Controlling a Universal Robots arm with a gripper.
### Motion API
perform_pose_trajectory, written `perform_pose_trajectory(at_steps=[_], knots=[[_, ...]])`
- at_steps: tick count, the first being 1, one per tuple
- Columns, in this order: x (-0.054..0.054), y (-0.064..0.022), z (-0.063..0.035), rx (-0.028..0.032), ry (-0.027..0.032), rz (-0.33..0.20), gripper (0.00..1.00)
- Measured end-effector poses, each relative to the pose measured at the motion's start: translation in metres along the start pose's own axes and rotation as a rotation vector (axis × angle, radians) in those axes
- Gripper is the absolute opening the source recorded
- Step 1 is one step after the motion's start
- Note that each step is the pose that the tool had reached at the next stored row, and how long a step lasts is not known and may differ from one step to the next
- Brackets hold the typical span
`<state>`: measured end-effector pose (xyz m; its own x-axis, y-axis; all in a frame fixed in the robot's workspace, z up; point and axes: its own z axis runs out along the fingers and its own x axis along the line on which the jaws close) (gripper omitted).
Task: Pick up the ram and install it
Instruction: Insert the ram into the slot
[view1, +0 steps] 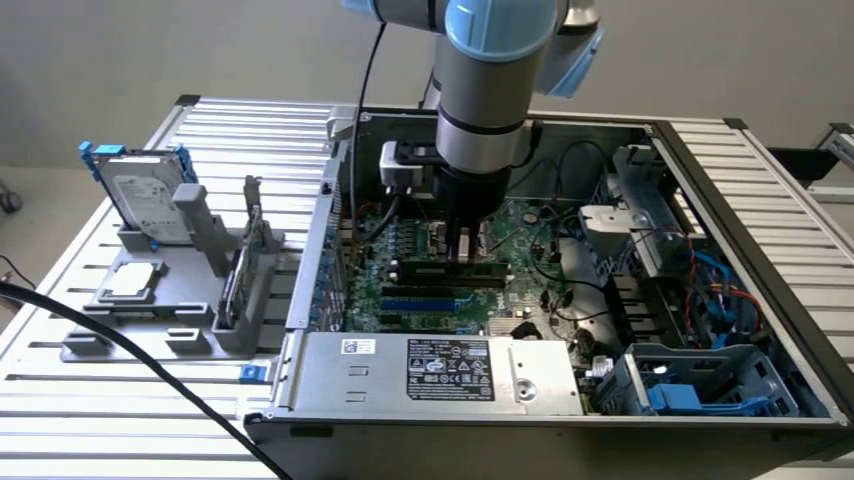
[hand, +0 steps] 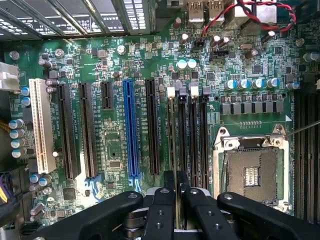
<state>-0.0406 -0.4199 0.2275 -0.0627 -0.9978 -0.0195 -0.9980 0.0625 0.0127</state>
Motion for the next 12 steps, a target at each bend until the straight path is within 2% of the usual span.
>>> perform_pose_trajectory(at_steps=[12], knots=[[0.0000, -0.0002, 0.0021, -0.0001, -0.0048, 0.005, 0.14]])
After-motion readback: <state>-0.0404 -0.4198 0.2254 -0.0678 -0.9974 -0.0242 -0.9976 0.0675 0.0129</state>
